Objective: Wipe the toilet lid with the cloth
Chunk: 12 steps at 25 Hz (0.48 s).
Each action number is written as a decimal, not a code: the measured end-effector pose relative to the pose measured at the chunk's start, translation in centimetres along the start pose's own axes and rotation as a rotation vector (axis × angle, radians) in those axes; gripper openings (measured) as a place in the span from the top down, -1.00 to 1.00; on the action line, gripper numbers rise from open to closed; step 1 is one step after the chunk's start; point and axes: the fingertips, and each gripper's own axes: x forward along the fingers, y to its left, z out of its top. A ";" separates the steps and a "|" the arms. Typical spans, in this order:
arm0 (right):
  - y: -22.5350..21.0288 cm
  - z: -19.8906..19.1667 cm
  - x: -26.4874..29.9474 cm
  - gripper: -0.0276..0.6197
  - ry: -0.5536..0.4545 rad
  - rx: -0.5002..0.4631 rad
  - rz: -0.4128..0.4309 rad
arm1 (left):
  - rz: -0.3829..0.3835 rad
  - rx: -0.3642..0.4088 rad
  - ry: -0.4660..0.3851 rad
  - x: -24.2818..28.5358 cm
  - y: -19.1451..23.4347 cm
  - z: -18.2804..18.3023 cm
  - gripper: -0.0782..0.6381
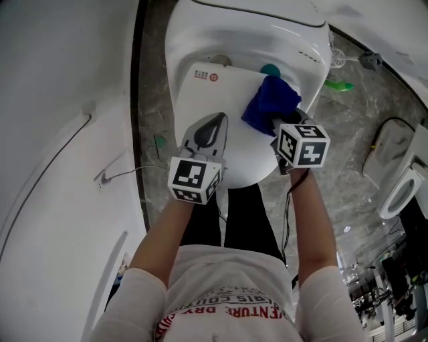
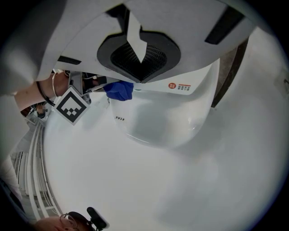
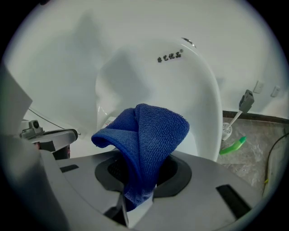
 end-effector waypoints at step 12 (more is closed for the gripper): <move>-7.2 -3.1 -3.6 0.64 0.045 0.003 -0.102 | -0.012 0.012 0.009 2.5 -4.9 -0.8 0.76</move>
